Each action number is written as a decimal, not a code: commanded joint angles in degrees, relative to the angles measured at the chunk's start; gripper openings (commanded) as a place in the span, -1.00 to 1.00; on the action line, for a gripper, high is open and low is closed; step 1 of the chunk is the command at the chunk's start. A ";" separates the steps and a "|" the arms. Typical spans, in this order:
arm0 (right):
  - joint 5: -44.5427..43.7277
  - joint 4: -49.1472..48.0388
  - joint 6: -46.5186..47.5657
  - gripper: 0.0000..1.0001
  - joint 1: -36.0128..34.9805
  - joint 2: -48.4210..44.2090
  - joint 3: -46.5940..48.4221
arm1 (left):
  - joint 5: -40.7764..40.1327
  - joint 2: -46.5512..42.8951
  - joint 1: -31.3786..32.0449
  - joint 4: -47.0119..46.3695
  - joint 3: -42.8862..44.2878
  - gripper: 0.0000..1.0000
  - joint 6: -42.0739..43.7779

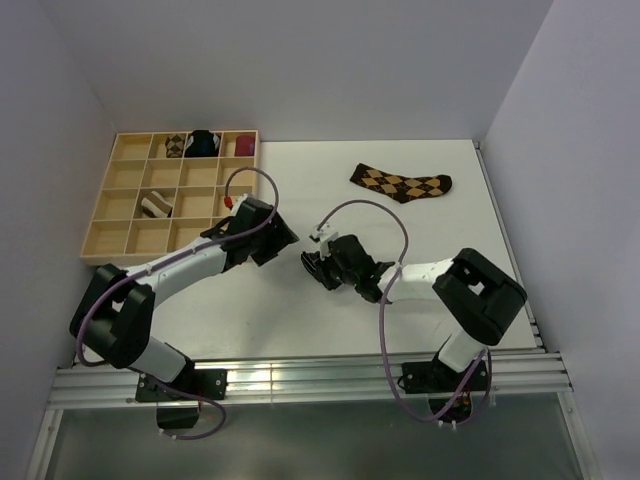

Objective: Roll the socks
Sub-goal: Roll the sock at the center of the board.

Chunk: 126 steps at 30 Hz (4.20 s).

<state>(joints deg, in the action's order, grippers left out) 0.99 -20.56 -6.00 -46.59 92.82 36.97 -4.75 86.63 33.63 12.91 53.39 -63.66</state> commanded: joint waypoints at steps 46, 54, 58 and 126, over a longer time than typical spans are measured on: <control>50.07 3.50 -26.26 -0.96 22.42 23.99 11.10 | -1.57 8.02 5.48 -10.89 -7.42 0.11 -10.08; 48.05 6.13 -23.37 -0.88 22.16 21.63 11.10 | -2.19 10.84 5.48 -9.05 -6.37 -0.21 -9.64; 44.36 10.79 -19.76 -0.65 20.84 18.90 11.72 | -2.19 11.89 5.48 -5.63 -4.53 -0.51 -8.59; 7.78 7.37 -1.29 -1.00 1.23 2.98 6.09 | -8.43 -4.00 5.04 1.17 -2.31 0.50 -7.61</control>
<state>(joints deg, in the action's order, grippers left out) 3.77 -17.04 -5.76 -46.44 95.79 41.74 -9.61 87.94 38.72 18.28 54.06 -66.06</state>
